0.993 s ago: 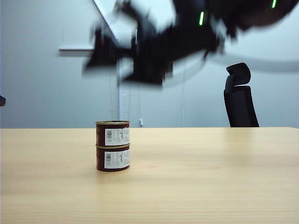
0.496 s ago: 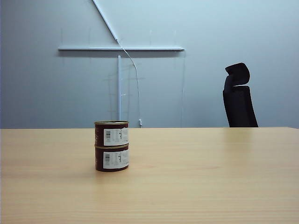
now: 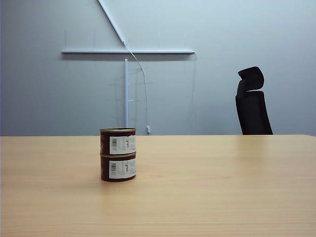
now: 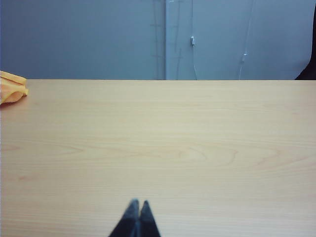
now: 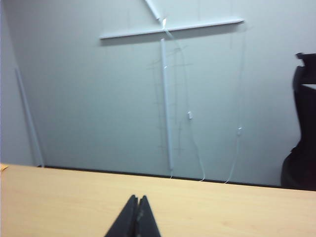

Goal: Stack a can of tomatoes on the right onto the can of tomatoes on the left.

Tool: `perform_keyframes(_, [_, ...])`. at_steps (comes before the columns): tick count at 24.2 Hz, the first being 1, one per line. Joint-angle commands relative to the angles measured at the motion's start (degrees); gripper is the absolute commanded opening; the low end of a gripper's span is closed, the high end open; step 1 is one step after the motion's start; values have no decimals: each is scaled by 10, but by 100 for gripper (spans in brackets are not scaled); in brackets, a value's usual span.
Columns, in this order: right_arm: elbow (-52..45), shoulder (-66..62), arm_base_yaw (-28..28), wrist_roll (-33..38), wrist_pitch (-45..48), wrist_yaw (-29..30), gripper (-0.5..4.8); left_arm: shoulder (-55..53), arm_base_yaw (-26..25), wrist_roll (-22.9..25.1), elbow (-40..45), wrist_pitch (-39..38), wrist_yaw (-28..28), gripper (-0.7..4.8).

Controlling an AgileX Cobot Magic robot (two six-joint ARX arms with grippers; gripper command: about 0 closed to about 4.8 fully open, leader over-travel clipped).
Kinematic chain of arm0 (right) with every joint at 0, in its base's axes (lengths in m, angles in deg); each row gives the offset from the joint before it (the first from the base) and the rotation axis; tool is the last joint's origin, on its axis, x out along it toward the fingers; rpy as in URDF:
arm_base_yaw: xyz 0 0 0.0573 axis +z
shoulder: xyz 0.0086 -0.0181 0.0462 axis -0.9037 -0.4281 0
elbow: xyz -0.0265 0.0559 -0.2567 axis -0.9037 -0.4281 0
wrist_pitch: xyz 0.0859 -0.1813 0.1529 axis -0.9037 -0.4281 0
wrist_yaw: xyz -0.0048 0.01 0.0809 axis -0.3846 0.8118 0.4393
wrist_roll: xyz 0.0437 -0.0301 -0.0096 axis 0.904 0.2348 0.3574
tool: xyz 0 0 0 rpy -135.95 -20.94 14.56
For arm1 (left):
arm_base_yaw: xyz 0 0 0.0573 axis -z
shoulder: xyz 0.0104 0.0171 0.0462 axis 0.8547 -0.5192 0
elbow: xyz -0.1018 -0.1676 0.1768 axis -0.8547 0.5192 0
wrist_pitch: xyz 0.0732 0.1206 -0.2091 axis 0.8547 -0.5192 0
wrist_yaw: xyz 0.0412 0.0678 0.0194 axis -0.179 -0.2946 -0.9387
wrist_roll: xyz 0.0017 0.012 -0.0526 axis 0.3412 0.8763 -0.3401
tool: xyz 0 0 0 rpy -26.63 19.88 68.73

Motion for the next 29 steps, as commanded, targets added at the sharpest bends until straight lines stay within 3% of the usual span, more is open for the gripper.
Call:
perform_keyframes(1, [1,12,0,0,-6,-4,-1,0,0,0,-1,7,2,-2])
perform_keyframes(11, [1,18,0,0,-16,-4,-1,0,0,0,-1,7,2,-2])
perform_keyframes(17, [-6,19,-11,-77,-41,-5,-1,0,0,0,-1,7,3,-2])
perform_keyframes(22, [-110,44,-145,-37,16,69,-1,0,0,0,-1,7,2,-2])
perform_keyframes(29, [-300,162,-271,-12,70,74,-1,0,0,0,-1,6,3,-2])
